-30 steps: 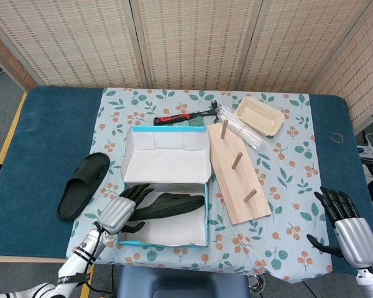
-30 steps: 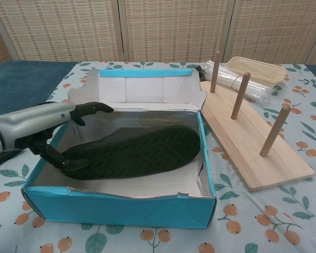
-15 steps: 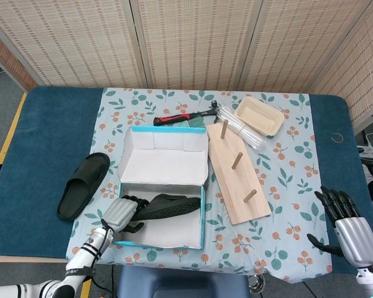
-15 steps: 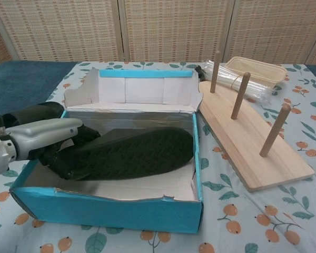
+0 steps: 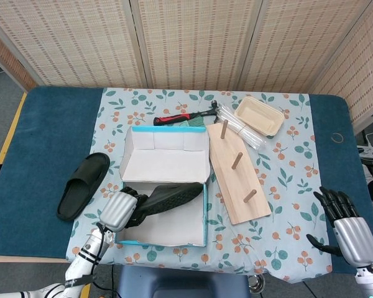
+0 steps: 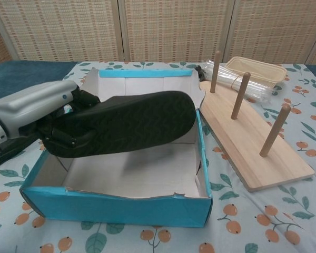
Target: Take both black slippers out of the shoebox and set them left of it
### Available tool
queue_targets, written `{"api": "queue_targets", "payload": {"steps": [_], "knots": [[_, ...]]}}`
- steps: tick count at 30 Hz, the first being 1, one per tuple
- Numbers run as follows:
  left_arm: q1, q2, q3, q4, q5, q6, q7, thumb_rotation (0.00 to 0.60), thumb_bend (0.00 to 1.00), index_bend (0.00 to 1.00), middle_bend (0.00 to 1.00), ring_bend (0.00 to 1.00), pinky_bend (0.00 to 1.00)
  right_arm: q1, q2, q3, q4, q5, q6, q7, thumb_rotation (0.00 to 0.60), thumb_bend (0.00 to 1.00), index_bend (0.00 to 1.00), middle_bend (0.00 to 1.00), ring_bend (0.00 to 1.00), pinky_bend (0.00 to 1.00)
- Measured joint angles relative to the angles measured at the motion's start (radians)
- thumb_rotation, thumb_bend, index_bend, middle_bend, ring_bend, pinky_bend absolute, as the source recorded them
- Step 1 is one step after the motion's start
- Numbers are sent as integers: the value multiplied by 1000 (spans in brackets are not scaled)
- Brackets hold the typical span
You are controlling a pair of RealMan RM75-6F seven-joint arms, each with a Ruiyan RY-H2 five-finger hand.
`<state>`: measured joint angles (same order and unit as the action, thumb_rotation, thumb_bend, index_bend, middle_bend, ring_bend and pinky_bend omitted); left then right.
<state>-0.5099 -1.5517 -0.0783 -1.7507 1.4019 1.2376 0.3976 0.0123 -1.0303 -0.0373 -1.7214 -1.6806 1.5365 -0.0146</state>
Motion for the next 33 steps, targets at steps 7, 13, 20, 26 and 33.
{"api": "queue_targets", "payload": {"steps": [7,13,20,26,33], "knots": [[32,40,-17,-35,54,93,-14,600,623,655,655,477,397,0,2,0,-1,0,0,0,515,143,0,0,0,0],[125,207,-70,-60,67,279,-48,600,625,653,653,477,391,-2,3,1,-1,1,3,-1,514,143,0,0,0,0],[206,276,-121,97,-16,360,-104,600,625,653,654,477,390,1,-4,-11,-11,-17,-10,-25,514,142,0,0,0,0],[183,191,-171,408,-128,305,-108,600,627,640,645,470,390,-1,-1,-16,-15,-29,-1,-22,515,143,0,0,0,0],[99,23,-215,818,-214,160,-161,600,629,583,582,426,368,2,-1,-12,-11,-13,-12,-25,515,143,0,0,0,0]]}}
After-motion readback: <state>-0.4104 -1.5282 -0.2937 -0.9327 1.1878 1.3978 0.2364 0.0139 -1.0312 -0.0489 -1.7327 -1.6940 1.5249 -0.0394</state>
